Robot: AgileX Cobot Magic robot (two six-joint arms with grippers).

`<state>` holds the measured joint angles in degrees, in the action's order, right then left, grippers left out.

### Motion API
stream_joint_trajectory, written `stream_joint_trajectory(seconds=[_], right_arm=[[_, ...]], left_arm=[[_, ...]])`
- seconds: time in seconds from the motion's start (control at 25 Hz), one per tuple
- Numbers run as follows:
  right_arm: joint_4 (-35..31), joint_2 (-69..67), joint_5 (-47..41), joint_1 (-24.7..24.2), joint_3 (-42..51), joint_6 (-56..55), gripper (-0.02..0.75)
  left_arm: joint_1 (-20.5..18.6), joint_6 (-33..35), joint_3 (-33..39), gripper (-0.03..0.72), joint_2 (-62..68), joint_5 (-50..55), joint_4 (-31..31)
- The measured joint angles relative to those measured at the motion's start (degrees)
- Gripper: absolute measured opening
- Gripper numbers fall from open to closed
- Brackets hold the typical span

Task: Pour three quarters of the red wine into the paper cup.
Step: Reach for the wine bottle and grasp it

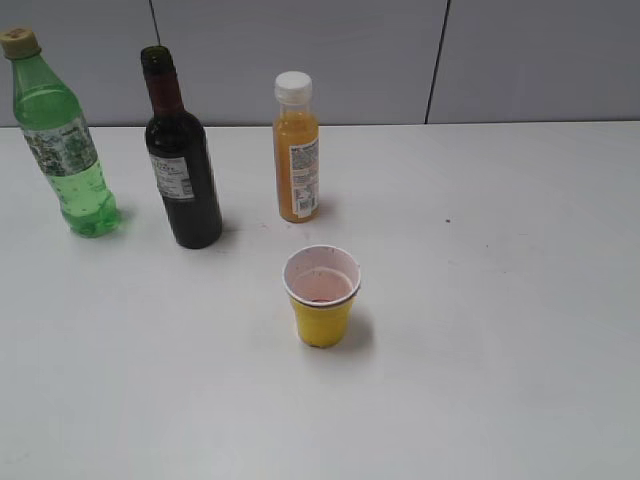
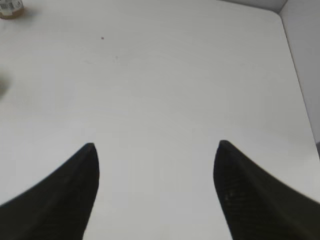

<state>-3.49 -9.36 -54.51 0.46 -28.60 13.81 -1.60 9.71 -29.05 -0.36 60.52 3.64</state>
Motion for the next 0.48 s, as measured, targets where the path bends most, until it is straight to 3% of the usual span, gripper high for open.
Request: stream_joint_trajectory(seconds=[0.2, 0.48], right_arm=[[0.0, 2.3, -2.9, -4.4, 3.2, -0.4, 0.575], [0.9, 4.0, -0.7, -5.1, 4.9, -2.2, 0.584]], left_arm=[[0.0, 0.0, 0.0, 0.426, 0.0, 0.0, 0.0], [0.0, 0.0, 0.0, 0.426, 0.0, 0.0, 0.0]])
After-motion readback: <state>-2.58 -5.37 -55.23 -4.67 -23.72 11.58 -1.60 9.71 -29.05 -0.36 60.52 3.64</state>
